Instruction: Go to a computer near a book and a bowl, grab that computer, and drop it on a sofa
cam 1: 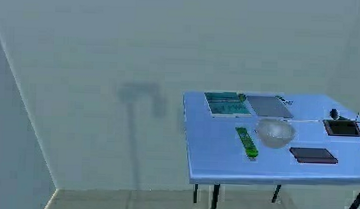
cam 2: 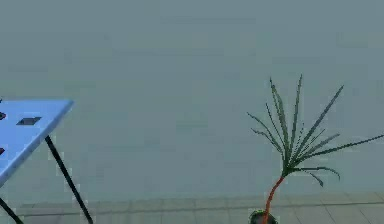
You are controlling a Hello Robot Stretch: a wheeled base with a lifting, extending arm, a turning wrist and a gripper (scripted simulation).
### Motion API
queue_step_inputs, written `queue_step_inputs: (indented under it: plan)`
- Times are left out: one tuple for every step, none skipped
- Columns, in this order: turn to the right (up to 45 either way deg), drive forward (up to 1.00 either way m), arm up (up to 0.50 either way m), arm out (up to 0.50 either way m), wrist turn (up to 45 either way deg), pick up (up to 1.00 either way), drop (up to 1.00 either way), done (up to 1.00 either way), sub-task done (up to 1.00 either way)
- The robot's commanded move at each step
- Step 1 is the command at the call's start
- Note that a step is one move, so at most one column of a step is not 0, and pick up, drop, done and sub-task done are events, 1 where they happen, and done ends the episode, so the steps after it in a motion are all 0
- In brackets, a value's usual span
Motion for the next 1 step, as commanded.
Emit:
queue_step_inputs:
  plan:
    - [-45.0, 0.0, 0.0, 0.0, 0.0, 0.0, 0.0, 0.0, 0.0]
